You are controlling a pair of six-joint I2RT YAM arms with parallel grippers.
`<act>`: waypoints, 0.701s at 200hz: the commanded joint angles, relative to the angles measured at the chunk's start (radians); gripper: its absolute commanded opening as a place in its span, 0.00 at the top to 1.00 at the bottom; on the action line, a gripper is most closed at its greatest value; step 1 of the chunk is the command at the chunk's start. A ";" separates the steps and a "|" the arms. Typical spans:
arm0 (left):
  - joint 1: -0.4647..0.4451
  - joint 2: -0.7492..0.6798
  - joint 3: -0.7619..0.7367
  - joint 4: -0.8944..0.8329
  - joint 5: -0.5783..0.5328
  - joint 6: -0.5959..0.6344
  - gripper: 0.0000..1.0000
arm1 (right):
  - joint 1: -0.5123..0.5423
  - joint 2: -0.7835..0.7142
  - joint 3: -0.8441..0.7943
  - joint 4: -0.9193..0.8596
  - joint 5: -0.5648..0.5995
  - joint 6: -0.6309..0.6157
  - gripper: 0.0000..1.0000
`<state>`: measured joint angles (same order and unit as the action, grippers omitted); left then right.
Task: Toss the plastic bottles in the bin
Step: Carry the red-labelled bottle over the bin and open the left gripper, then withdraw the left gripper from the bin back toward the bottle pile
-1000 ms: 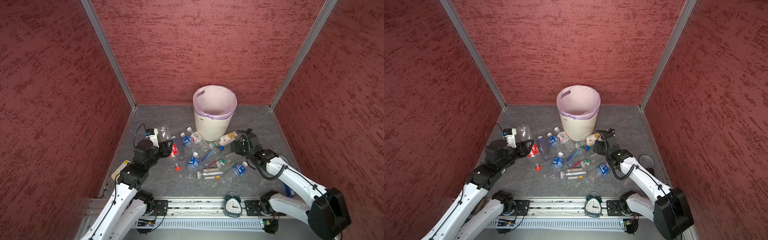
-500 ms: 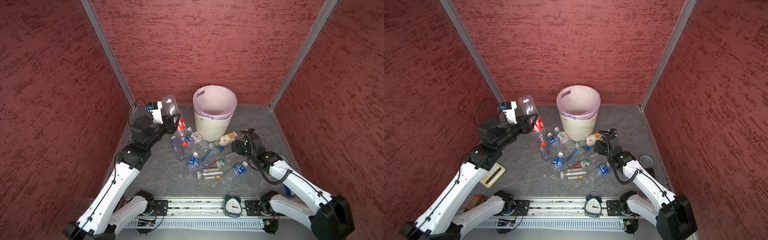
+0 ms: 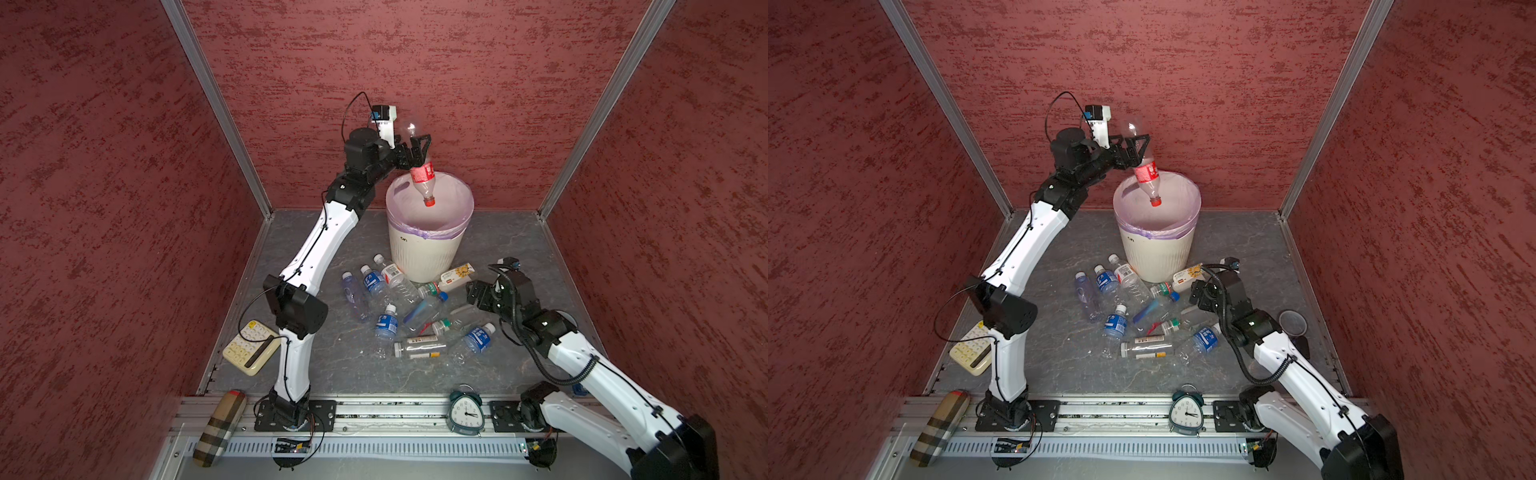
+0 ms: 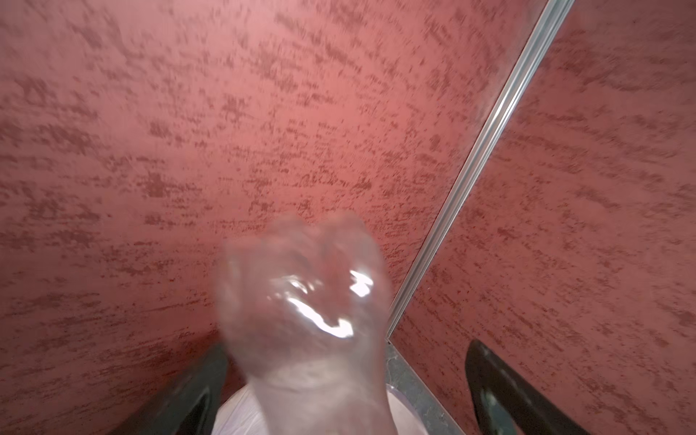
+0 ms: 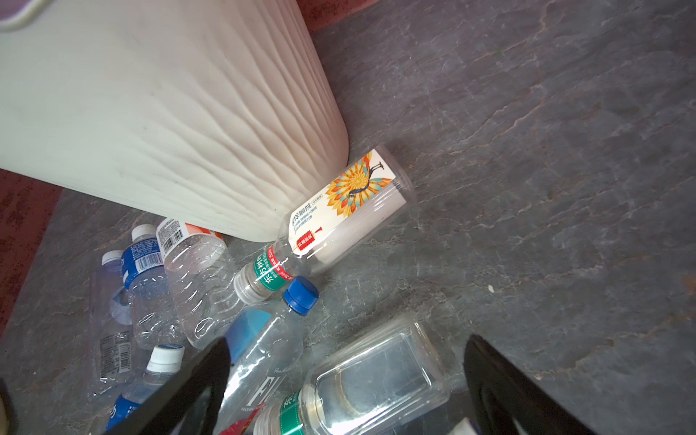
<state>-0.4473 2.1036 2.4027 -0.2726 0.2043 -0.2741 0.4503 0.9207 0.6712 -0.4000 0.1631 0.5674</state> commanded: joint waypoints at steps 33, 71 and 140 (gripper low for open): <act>-0.003 -0.212 -0.286 0.083 0.001 0.017 0.01 | 0.010 -0.020 0.005 -0.045 0.018 0.021 0.01; -0.003 -0.395 -0.513 0.136 -0.026 0.042 0.01 | 0.010 0.069 0.028 -0.025 0.010 0.038 0.01; 0.019 -0.718 -0.944 0.170 -0.104 0.068 0.00 | 0.010 0.273 0.125 0.045 -0.032 0.099 0.01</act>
<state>-0.4389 1.4361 1.5772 -0.1062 0.1448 -0.2253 0.4511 1.1507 0.7391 -0.4068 0.1558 0.6170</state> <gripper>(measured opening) 0.995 0.986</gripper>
